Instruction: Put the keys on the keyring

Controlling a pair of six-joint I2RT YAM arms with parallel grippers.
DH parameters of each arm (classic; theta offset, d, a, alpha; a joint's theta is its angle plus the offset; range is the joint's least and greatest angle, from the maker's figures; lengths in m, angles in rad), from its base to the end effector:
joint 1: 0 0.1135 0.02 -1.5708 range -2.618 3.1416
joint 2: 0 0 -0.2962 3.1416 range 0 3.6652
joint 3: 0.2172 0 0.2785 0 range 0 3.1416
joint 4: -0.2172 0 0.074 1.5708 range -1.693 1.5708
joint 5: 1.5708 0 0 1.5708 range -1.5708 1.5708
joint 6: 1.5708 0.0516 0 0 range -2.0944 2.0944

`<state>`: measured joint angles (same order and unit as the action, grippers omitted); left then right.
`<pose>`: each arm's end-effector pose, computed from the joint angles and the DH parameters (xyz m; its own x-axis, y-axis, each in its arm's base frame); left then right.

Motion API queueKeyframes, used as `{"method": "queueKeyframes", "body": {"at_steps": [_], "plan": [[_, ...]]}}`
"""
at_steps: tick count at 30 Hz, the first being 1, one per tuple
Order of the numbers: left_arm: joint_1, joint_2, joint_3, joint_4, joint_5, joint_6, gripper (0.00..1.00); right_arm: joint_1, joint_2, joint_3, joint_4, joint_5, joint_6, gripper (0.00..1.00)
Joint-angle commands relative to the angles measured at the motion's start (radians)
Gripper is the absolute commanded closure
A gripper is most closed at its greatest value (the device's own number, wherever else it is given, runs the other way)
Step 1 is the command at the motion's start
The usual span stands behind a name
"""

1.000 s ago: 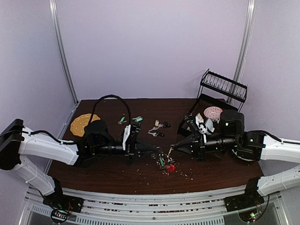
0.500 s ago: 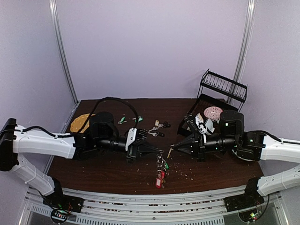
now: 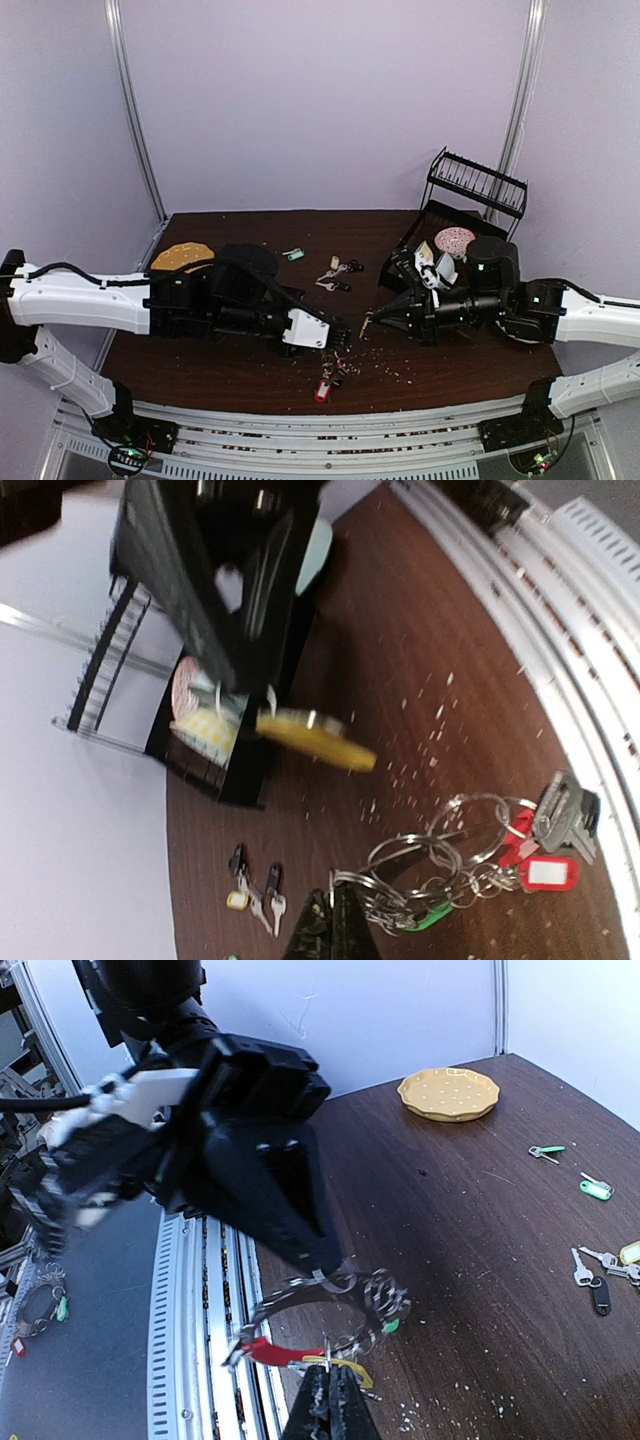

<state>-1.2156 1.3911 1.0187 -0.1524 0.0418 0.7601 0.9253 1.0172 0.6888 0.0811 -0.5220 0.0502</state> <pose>0.1200 -0.3297 0.2990 0.5278 0.5565 -0.6417 0.8081 -0.0964 0.5811 0.1336 0.2201 0.3055 -0.1964 -0.1885 -0.9622 -0.9746 0.1450 0.1706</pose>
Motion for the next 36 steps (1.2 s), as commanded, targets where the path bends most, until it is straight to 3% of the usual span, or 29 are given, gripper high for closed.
{"method": "queueKeyframes", "body": {"at_steps": [1, 8, 10, 15, 20, 26, 36], "plan": [[0.086, 0.053, -0.039, -0.064, -0.298, 0.087, 1.00, 0.002, 0.005, 0.003, -0.006, 0.025, -0.009, 1.00], [0.176, 0.110, -0.063, -0.051, -0.558, 0.181, 1.00, 0.003, 0.016, -0.004, 0.002, 0.029, 0.007, 1.00], [0.186, 0.123, -0.040, -0.058, -0.568, 0.183, 1.00, 0.003, 0.022, -0.003, 0.005, 0.026, 0.010, 1.00], [0.160, 0.154, -0.044, -0.092, -0.321, 0.112, 1.00, 0.003, 0.034, -0.003, 0.015, 0.025, 0.013, 1.00], [0.107, 0.303, -0.049, -0.094, -0.121, -0.032, 1.00, 0.003, 0.036, -0.011, 0.024, 0.028, 0.019, 1.00], [0.075, 0.367, -0.011, -0.093, 0.216, -0.096, 1.00, 0.003, 0.033, -0.007, 0.007, 0.030, 0.017, 1.00], [0.076, 0.398, -0.012, -0.050, 0.297, -0.159, 1.00, 0.003, 0.026, -0.020, 0.013, 0.039, 0.017, 1.00]]}}
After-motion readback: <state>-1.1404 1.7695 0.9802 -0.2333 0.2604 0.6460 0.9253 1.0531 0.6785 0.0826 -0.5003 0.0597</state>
